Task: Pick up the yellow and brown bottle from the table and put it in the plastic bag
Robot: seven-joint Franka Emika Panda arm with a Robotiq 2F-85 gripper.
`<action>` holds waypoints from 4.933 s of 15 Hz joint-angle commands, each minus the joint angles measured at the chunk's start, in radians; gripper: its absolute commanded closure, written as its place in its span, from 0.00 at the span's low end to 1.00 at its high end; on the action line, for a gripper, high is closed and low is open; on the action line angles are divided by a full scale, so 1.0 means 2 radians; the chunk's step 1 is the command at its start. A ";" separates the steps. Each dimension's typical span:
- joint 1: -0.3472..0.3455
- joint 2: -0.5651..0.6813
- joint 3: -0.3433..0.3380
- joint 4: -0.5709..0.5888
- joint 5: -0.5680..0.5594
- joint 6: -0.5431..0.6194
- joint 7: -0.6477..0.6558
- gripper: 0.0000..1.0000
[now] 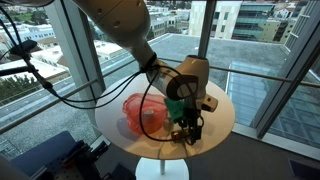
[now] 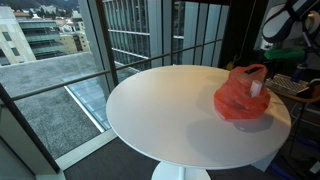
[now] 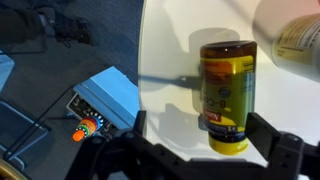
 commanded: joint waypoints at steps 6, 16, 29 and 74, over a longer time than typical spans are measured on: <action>0.028 0.022 -0.010 0.001 -0.009 0.026 0.012 0.26; 0.039 -0.002 -0.017 0.002 0.001 0.027 0.016 0.71; 0.054 -0.180 0.017 -0.033 0.000 -0.034 0.016 0.71; 0.086 -0.183 0.108 -0.179 0.083 0.062 0.017 0.71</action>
